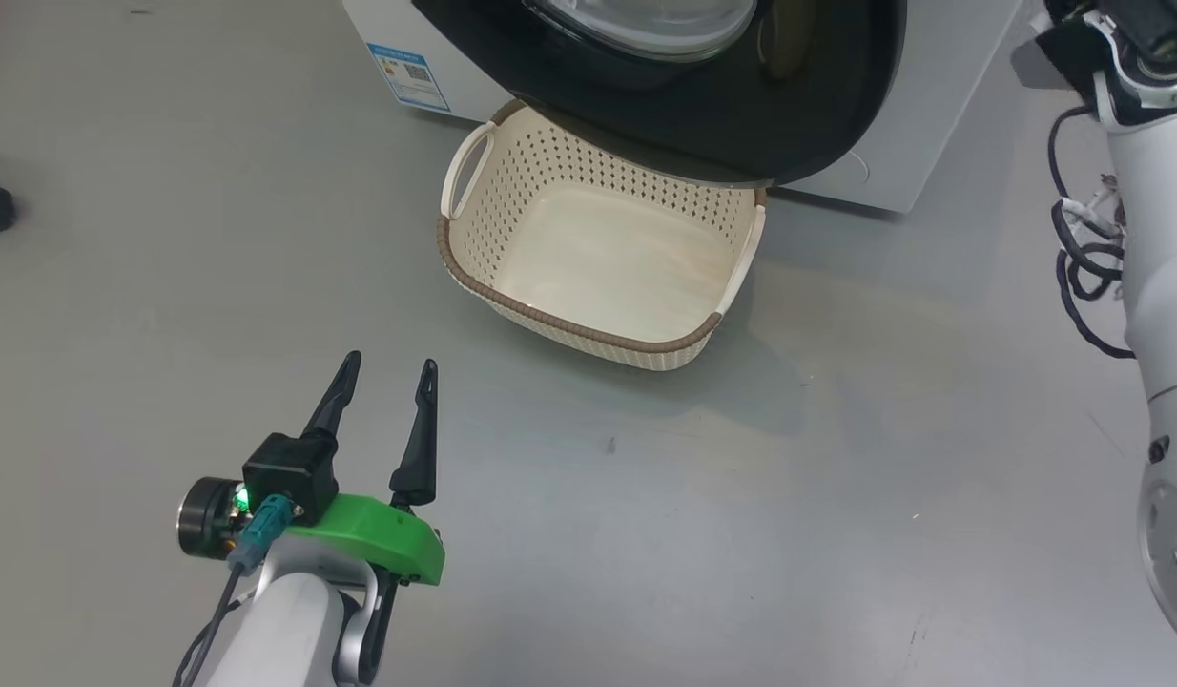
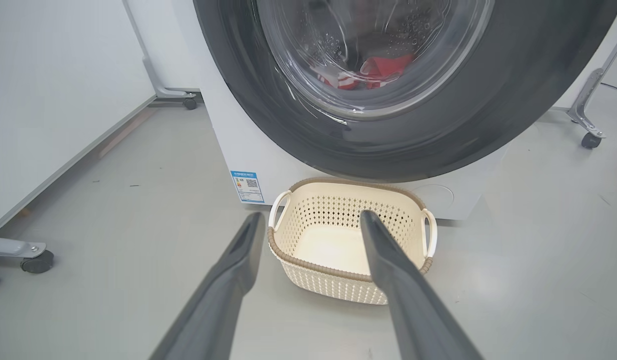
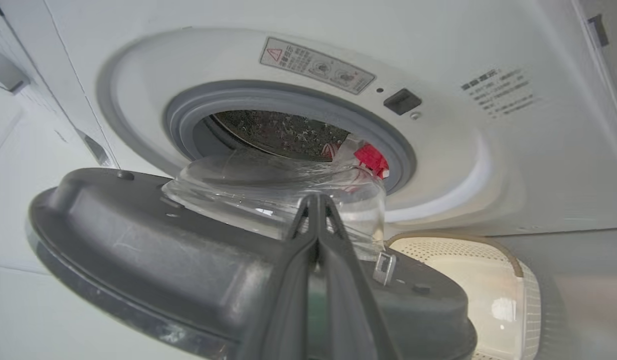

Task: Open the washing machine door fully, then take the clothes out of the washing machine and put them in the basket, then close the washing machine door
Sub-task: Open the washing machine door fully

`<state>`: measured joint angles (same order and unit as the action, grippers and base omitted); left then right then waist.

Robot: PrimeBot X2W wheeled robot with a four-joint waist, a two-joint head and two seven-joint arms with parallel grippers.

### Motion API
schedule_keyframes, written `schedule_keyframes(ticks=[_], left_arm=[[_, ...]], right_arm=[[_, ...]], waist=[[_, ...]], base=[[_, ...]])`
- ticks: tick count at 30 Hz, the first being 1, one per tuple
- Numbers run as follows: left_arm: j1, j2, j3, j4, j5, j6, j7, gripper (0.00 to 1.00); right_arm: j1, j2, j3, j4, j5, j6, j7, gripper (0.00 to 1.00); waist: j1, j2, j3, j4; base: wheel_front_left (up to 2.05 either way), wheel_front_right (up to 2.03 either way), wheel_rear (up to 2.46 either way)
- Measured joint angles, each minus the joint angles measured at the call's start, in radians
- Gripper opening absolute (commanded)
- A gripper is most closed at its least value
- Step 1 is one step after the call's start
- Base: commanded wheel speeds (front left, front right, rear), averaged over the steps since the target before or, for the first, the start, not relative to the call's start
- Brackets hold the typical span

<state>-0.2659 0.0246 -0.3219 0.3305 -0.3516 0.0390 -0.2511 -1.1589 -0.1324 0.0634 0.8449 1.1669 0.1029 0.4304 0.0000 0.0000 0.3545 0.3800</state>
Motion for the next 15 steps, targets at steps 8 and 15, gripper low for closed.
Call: schedule_keyframes(ticks=[8,15], left_arm=[[0.001,0.0,0.026,-0.001,0.0,0.006,0.0,1.0],[0.024,0.002,0.044,0.0,0.001,0.009,0.0,1.0]], right_arm=[[0.097,-0.065,0.163,-0.066,-0.238,0.019,-0.165,0.0],[0.203,-0.078,0.247,-0.1,-0.366,0.019,-0.319,0.0]], waist=[[0.0,0.0,-0.057,-0.023],[0.0,0.0,-0.107,-0.061]], base=[[0.0,0.0,0.0],[0.0,0.0,0.0]])
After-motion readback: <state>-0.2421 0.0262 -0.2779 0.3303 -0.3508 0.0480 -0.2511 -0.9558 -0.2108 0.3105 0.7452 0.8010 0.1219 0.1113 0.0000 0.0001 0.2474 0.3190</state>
